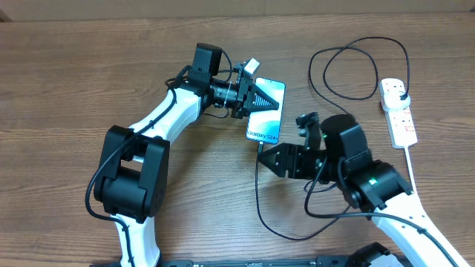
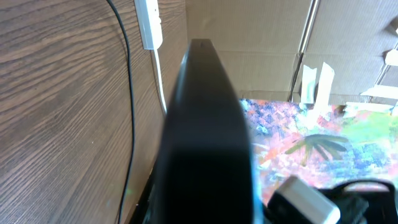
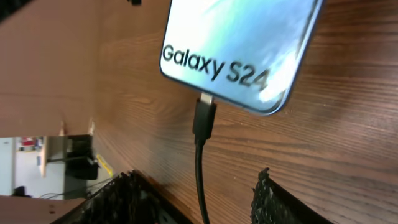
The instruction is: Plug charger to phone and switch on socket
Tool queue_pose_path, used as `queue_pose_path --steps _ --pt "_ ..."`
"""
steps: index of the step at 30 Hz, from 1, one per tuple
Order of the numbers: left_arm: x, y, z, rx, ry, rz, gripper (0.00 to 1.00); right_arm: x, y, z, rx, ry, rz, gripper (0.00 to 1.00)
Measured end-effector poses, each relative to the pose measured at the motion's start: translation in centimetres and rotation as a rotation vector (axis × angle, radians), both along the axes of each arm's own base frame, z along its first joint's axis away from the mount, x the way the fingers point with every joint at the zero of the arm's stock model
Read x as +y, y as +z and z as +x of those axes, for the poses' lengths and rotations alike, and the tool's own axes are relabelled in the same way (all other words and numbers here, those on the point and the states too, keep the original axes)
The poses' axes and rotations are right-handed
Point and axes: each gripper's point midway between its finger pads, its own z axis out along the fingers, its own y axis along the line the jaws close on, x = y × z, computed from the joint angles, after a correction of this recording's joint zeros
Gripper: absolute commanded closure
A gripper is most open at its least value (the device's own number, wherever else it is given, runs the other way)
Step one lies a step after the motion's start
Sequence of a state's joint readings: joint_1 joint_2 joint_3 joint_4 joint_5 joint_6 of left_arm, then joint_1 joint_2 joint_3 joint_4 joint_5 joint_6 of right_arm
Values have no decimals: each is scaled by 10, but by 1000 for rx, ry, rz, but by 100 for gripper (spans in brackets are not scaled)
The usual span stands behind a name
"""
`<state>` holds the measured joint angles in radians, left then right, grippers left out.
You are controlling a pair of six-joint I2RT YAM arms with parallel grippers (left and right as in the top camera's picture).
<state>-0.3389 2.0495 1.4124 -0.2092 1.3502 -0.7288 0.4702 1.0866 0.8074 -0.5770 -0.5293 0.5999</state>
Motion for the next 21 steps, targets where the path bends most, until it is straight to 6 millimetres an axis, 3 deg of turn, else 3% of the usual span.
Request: queue_pose_path --steps 10,16,21 --pt "0 0 0 0 0 0 96 14 -5 4 -39 -66 -63 48" --pt "0 0 0 1 0 0 96 27 -29 4 26 -70 -104 70" --pt "0 0 0 2 0 1 96 26 -37 6 59 -93 -114 76"
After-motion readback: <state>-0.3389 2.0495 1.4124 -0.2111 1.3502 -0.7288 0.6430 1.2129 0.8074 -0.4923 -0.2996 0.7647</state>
